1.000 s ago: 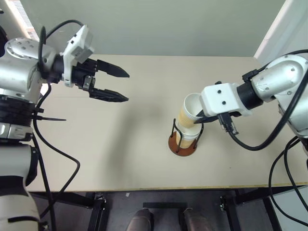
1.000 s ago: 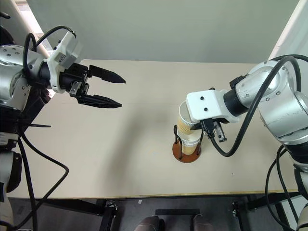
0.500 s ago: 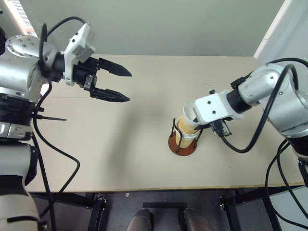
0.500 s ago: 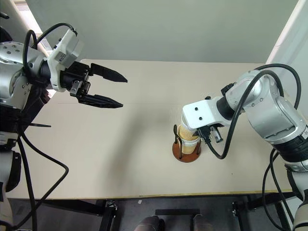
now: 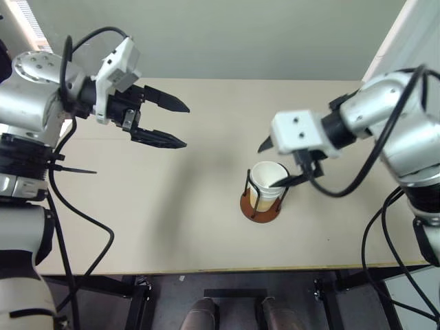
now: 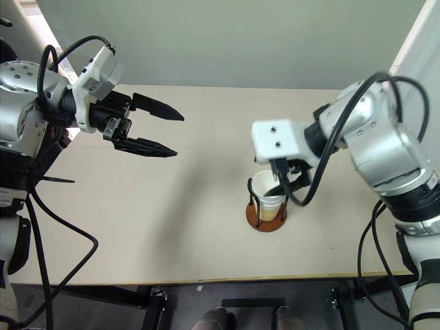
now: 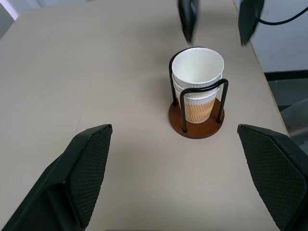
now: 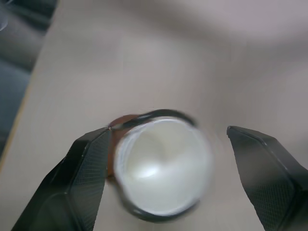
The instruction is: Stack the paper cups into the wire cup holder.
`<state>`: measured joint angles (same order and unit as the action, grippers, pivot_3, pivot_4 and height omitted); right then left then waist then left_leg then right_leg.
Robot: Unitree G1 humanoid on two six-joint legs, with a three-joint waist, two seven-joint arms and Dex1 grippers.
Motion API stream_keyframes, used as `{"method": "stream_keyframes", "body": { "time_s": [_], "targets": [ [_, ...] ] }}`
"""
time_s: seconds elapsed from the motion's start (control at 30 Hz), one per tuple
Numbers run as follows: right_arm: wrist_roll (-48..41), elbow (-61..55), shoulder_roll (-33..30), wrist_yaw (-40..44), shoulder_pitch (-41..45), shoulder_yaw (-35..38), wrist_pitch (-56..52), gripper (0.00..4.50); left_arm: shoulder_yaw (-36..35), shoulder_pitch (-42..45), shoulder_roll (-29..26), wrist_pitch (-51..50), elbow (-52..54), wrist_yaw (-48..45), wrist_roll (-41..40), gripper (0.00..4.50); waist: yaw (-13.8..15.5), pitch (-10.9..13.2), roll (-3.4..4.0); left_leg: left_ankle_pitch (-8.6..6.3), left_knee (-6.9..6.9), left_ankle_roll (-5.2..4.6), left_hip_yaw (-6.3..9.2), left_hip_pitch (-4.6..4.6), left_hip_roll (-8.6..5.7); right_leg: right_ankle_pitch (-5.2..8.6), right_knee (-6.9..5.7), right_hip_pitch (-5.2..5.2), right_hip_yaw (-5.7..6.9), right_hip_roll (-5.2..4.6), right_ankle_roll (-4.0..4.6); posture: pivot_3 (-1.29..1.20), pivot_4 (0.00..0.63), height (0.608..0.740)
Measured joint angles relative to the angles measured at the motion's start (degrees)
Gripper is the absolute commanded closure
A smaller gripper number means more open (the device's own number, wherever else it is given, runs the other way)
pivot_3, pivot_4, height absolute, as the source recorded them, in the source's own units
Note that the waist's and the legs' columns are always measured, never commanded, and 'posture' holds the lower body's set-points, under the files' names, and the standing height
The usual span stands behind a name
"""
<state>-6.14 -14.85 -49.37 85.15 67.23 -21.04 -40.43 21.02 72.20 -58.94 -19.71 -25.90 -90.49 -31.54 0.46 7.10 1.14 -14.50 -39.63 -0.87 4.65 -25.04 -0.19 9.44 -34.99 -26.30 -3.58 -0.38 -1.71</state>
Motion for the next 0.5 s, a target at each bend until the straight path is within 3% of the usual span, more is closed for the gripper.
{"method": "stream_keyframes", "body": {
  "time_s": [0.27,0.5],
  "targets": [
    [-7.3,0.1,-3.7,-3.4,-3.0,10.3,-8.0,0.45,-2.5,-3.4,-0.8,-3.0,5.1,-0.1,-0.8,0.00,-0.2,0.0,0.00,0.16,0.29,0.29,-0.10,0.06,0.00,-0.09,-0.02,-0.08,-0.06,0.02,-0.22,0.00,0.150,0.740],
    [-9.9,0.9,-4.9,-5.9,-3.4,11.6,-8.8,0.45,-6.0,-5.3,-0.8,-5.4,6.9,-0.1,0.1,0.00,-0.3,0.0,0.00,0.29,0.52,0.43,-0.04,0.10,0.05,-0.11,-0.17,-0.20,-0.01,0.03,-0.25,0.00,0.150,0.740]
  ]
}}
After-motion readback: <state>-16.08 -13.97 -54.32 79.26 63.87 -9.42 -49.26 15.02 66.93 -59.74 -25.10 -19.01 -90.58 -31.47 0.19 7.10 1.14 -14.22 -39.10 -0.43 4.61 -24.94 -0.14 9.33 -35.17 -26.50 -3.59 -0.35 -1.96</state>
